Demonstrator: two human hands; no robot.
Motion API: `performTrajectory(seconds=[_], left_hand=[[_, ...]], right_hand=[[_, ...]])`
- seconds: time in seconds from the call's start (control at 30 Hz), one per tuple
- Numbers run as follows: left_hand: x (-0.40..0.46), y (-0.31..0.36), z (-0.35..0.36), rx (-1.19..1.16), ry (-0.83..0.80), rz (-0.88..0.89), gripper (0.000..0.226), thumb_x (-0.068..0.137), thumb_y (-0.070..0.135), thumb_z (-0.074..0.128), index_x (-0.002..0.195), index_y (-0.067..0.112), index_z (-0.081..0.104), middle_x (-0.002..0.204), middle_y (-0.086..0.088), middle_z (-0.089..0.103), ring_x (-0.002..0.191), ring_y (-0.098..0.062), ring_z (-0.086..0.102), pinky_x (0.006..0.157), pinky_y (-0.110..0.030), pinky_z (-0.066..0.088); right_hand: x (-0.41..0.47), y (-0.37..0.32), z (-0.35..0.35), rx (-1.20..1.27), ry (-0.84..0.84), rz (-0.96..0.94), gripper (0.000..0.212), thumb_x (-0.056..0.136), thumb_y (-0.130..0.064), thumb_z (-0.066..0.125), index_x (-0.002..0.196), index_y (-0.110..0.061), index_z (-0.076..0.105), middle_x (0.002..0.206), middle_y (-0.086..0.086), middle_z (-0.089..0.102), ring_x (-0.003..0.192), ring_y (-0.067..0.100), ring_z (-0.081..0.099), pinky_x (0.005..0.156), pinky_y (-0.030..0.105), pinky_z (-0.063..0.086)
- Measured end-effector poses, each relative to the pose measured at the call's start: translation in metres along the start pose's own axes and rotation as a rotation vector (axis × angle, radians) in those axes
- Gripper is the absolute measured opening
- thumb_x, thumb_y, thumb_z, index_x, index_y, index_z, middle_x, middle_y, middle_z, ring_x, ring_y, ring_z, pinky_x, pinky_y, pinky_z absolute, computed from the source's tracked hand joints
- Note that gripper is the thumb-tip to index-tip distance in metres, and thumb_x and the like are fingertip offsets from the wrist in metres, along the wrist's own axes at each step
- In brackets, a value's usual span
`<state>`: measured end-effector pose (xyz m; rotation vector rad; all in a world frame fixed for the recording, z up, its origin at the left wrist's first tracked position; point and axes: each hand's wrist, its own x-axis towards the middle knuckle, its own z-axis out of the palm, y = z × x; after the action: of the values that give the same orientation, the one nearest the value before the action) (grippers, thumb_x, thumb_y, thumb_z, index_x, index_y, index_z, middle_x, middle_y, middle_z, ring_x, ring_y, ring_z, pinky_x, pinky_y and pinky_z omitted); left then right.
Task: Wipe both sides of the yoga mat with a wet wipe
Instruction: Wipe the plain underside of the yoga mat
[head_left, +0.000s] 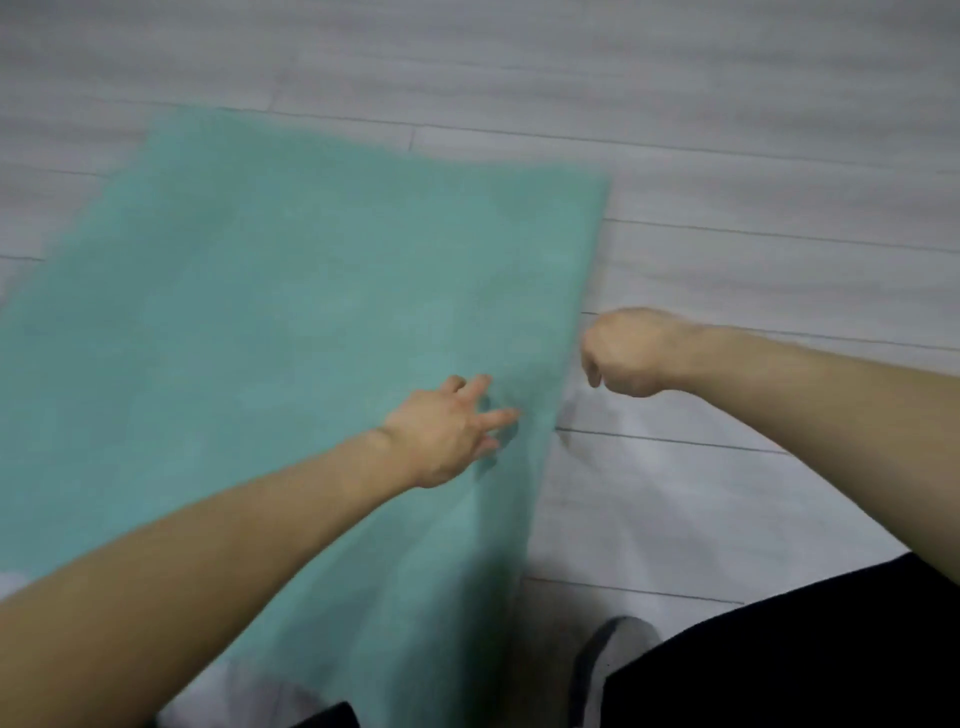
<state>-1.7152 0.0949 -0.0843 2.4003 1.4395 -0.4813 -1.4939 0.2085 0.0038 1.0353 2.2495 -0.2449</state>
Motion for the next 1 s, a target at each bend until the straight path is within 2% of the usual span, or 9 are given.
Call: performTrajectory(seconds=[0.1, 0.17, 0.27, 0.4, 0.5, 0.6, 0.7, 0.83, 1.0], left_hand=[[0.043, 0.06, 0.015, -0.032, -0.025, 0.01, 0.056, 0.107, 0.061, 0.025, 0.161, 0.054, 0.011, 0.173, -0.009, -0.019, 0.16, -0.039, -0.001, 0.108, -0.057, 0.047], [0.062, 0.073, 0.027, 0.029, -0.053, 0.059, 0.053, 0.106, 0.063, 0.025, 0.158, 0.054, 0.023, 0.17, -0.006, -0.029, 0.159, -0.037, -0.016, 0.105, -0.059, 0.046], [0.069, 0.06, 0.04, 0.092, -0.041, 0.085, 0.051, 0.101, 0.073, 0.03, 0.141, 0.049, 0.051, 0.173, -0.001, -0.023, 0.159, -0.029, -0.021, 0.103, -0.054, 0.042], [0.054, 0.038, 0.027, 0.13, 0.046, 0.128, 0.061, 0.092, 0.083, 0.033, 0.131, 0.043, 0.057, 0.176, -0.004, -0.009, 0.16, -0.026, -0.019, 0.099, -0.053, 0.047], [0.036, 0.015, -0.004, 0.073, 0.152, 0.098, 0.059, 0.083, 0.087, 0.044, 0.109, 0.036, 0.059, 0.175, -0.003, 0.007, 0.162, -0.023, -0.007, 0.095, -0.046, 0.052], [0.012, -0.023, -0.038, -0.089, 0.195, -0.03, 0.042, 0.075, 0.067, 0.069, 0.094, 0.033, 0.053, 0.171, 0.0, 0.015, 0.158, -0.025, 0.022, 0.097, -0.045, 0.057], [-0.017, -0.075, -0.063, -0.18, 0.172, -0.217, 0.038, 0.076, 0.041, 0.076, 0.101, 0.033, 0.048, 0.162, -0.005, 0.029, 0.123, -0.036, 0.061, 0.093, -0.044, 0.055], [-0.072, -0.139, -0.079, -0.195, 0.171, -0.459, 0.048, 0.086, 0.017, 0.063, 0.123, 0.04, 0.042, 0.124, -0.009, 0.053, 0.095, -0.04, 0.065, 0.089, -0.045, 0.053], [-0.138, -0.192, -0.087, -0.203, 0.184, -0.594, 0.052, 0.097, 0.01, 0.051, 0.136, 0.044, 0.046, 0.125, -0.014, 0.048, 0.095, -0.04, 0.064, 0.094, -0.044, 0.049]], right_hand=[[-0.013, 0.022, 0.019, 0.072, -0.04, 0.038, 0.034, 0.09, -0.01, 0.052, 0.115, -0.016, 0.075, 0.121, 0.008, 0.073, 0.109, 0.032, 0.069, 0.093, 0.042, 0.059], [-0.015, 0.03, 0.019, 0.093, 0.001, 0.038, 0.034, 0.092, -0.011, 0.052, 0.116, -0.017, 0.075, 0.122, 0.008, 0.072, 0.109, 0.032, 0.069, 0.094, 0.04, 0.058], [-0.012, 0.035, 0.016, 0.06, 0.062, 0.002, 0.032, 0.097, -0.013, 0.054, 0.122, -0.014, 0.073, 0.126, 0.011, 0.07, 0.113, 0.033, 0.068, 0.088, 0.033, 0.054], [-0.003, 0.03, 0.005, 0.023, 0.177, -0.052, 0.019, 0.098, -0.017, 0.054, 0.104, -0.011, 0.071, 0.116, 0.016, 0.073, 0.105, 0.036, 0.07, 0.071, 0.03, 0.042], [0.0, 0.023, -0.002, 0.008, 0.194, -0.057, 0.024, 0.099, -0.017, 0.054, 0.112, -0.008, 0.073, 0.117, 0.017, 0.072, 0.106, 0.036, 0.07, 0.071, 0.029, 0.04], [0.007, 0.016, -0.011, 0.037, 0.187, -0.08, 0.02, 0.095, -0.012, 0.054, 0.101, -0.009, 0.072, 0.11, 0.017, 0.072, 0.1, 0.036, 0.07, 0.072, 0.029, 0.045], [0.017, 0.004, -0.024, 0.074, 0.218, -0.108, 0.016, 0.09, -0.009, 0.054, 0.09, -0.01, 0.07, 0.102, 0.016, 0.072, 0.09, 0.036, 0.069, 0.078, 0.034, 0.058], [0.022, -0.021, -0.044, 0.058, 0.254, -0.149, 0.027, 0.087, -0.008, 0.056, 0.104, -0.015, 0.076, 0.105, 0.011, 0.073, 0.093, 0.034, 0.069, 0.073, 0.031, 0.052], [0.024, -0.061, -0.073, 0.03, 0.264, -0.178, 0.028, 0.087, -0.008, 0.056, 0.105, -0.016, 0.076, 0.107, 0.012, 0.072, 0.095, 0.036, 0.069, 0.073, 0.032, 0.055]])
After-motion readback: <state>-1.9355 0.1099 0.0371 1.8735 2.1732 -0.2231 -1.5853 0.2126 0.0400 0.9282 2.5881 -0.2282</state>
